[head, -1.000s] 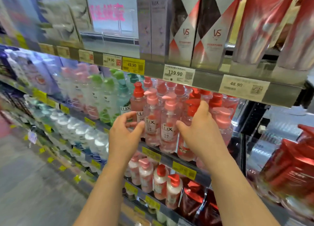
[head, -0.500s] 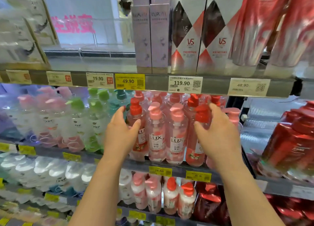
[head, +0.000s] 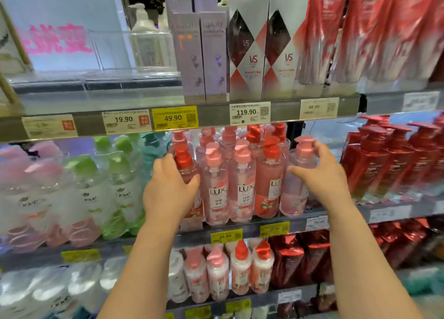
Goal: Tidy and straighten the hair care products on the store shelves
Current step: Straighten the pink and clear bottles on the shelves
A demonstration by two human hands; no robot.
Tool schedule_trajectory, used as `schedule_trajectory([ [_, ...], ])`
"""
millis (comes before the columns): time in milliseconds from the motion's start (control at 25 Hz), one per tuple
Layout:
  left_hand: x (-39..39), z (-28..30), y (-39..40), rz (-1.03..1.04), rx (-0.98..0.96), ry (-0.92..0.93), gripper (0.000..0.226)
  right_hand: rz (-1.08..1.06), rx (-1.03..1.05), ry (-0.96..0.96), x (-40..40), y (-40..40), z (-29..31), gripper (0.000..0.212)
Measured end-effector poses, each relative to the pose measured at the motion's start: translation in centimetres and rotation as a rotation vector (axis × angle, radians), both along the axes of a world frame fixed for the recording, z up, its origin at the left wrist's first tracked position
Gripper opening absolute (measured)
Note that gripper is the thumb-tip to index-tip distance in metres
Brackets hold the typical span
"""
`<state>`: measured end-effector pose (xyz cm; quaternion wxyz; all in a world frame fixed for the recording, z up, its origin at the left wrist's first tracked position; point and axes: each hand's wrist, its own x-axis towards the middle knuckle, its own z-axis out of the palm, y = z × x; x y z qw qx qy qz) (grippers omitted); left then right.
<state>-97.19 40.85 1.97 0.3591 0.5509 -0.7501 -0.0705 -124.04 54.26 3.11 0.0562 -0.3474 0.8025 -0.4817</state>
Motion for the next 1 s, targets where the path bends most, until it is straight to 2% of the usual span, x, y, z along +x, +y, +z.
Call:
schedule_trajectory([
  [160, 0.2, 0.2, 0.6, 0.027, -0.008, -0.042, 0.057, -0.042, 0.034, 0.048, -0.3, -0.3, -0.3, 0.072],
  [320, 0.9, 0.2, 1.5, -0.028, -0.016, 0.079, 0.051, -0.056, -0.033, 0.084, 0.6, 0.1, -0.8, 0.066],
  [520, 1.4, 0.6, 4.1, -0.017, -0.052, 0.147, 0.054, -0.017, -0.024, 0.06, 0.4, 0.7, -0.7, 0.063],
  [760, 0.0, 6.5, 7.0, -0.08, -0.293, 0.235, 0.056, 0.08, -0.044, 0.059, -0.1, 1.4, 0.0, 0.064],
  [1000, -5.5, 8.1, 10.7, -0.242, -0.218, 0.166, 0.063, 0.171, -0.118, 0.038, -1.7, 3.0, 0.3, 0.059],
])
